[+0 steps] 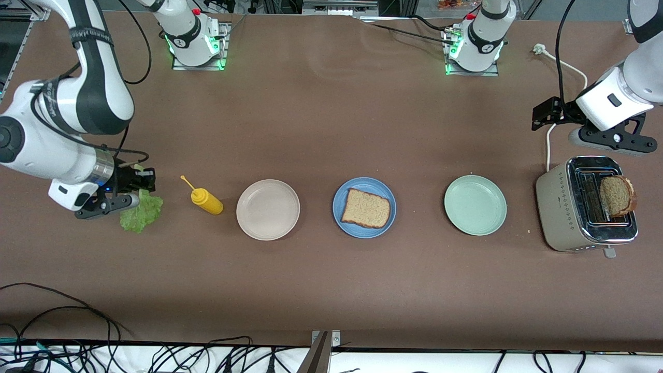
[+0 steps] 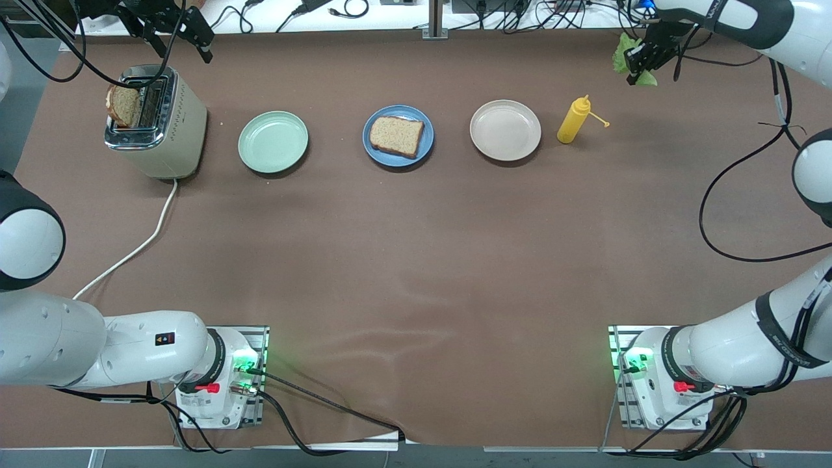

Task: Make sandwich in blue plate with both arms
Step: 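Lift the lettuce leaf with the right gripper toward the blue plate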

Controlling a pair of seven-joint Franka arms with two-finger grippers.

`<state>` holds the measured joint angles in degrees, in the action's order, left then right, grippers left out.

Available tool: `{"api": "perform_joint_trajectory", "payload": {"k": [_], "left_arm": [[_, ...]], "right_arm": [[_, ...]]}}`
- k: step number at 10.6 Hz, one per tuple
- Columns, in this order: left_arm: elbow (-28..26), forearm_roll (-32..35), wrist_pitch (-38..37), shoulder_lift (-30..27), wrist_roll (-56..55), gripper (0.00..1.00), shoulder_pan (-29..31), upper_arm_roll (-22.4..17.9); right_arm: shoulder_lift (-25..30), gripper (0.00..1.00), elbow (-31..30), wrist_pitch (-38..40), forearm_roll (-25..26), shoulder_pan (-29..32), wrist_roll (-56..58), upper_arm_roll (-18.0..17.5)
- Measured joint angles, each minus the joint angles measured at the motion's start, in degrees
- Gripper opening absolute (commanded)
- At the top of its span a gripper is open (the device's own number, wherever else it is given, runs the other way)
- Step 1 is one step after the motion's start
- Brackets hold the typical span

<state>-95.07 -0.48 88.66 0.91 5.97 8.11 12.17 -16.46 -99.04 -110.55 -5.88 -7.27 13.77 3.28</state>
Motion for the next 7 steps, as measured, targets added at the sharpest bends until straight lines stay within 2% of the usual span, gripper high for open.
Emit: {"api": "perform_joint_trajectory", "payload": {"k": [2,7], "left_arm": [[0.00,0.00,0.00,-0.02,0.00,1.00,0.00,0.00],[0.00,-0.01,0.00,-0.03,0.00,1.00,0.01,0.03]], "right_arm": [[2.08,0.00,0.00,2.65,-0.02,-2.21,-4.78,-0.57],[2.18,0.00,3.44,6.56,-0.04,-14.56,-24.22,-0.75]]}}
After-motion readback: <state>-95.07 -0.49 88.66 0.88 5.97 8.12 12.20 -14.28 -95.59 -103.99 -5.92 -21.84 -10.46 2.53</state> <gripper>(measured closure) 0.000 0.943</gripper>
